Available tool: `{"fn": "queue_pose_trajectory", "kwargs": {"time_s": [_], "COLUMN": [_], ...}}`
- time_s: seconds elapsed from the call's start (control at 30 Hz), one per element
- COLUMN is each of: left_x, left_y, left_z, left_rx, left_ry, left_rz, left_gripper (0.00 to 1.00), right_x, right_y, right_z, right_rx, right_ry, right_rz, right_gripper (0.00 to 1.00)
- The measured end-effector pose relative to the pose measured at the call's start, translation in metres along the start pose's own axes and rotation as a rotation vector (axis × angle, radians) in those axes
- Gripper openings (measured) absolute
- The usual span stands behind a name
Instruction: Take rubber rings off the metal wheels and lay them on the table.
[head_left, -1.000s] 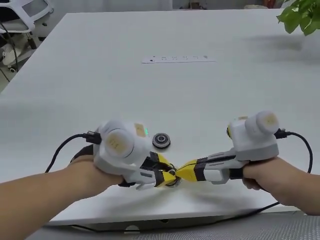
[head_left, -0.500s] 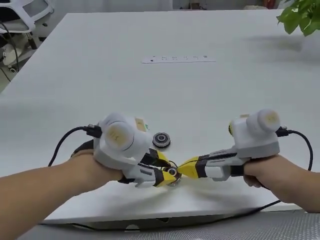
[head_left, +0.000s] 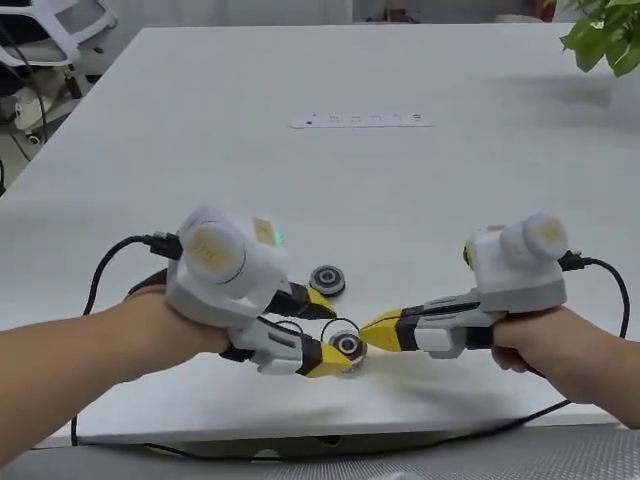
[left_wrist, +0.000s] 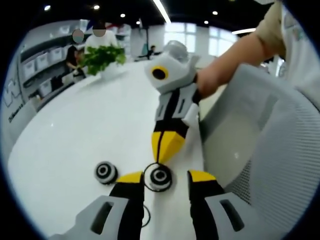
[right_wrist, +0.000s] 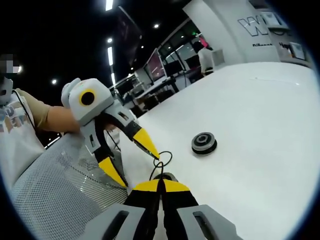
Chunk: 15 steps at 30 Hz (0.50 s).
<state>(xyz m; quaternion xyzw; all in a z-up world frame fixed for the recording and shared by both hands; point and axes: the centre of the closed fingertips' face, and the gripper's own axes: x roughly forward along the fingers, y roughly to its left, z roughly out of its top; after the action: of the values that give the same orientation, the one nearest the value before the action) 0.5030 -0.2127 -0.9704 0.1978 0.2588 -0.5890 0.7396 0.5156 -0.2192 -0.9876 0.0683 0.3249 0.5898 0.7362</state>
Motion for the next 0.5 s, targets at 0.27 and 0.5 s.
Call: {"fn": "queue_pose_trajectory", "kwargs": {"time_s": [0.27,0.5], "left_x": [-0.019,-0.041], "left_y": [0.001,0.008], "left_z": [0.002,0.002], "left_rx": [0.002,-0.017], "left_ry": [-0.023,-0.047], "left_rz": [0.018,0.057], "left_gripper": [0.43,0.47], "right_x": [-0.001,0.003], "right_y": [0.003,0.006], "right_z": [0.012,0.025], "right_rx": [-0.012,-0.032], "right_ry": [-0.007,-0.007], "right_rz": [0.011,0.019], "right_gripper": [0.0,0.0]}}
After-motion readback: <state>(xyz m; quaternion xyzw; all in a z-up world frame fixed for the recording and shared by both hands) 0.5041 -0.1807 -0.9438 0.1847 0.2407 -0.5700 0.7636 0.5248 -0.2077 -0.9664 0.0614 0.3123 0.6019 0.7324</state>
